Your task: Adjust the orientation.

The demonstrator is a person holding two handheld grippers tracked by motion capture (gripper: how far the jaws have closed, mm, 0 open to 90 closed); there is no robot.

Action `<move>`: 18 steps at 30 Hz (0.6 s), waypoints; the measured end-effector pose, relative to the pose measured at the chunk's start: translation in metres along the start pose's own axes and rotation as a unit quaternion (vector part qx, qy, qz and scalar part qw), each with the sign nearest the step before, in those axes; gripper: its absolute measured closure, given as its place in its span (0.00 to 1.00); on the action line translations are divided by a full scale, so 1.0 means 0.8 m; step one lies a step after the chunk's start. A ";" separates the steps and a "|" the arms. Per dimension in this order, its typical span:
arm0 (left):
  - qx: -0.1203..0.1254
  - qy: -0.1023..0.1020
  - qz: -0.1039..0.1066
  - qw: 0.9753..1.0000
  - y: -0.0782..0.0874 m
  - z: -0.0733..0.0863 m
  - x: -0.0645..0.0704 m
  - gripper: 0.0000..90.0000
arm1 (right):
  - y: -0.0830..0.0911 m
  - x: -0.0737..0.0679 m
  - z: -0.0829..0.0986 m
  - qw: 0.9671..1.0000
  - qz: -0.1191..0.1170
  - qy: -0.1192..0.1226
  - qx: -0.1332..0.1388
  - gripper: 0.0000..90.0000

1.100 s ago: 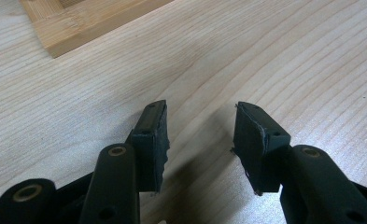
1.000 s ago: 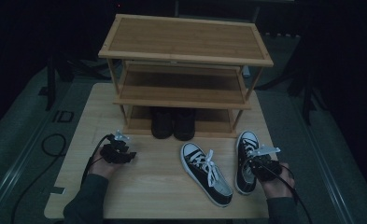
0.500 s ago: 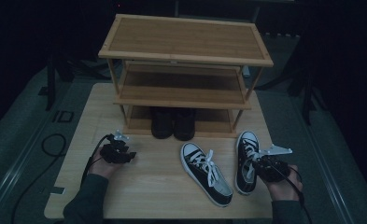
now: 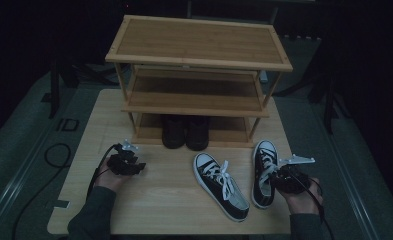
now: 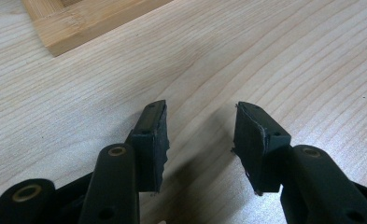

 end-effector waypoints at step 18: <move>-0.001 0.000 0.002 1.000 0.000 0.000 0.000 0.61 | -0.035 -0.002 -0.007 0.999 0.018 0.003 -0.051 0.83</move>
Point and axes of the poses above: each handheld gripper's, and its own axes: y roughly backward along the jaws, z roughly out of its underside, x roughly to its right, the point moved 8 cm from there along -y, roughly forward along the jaws, and after that the axes turned 8 degrees about z, right-handed, at the moved point
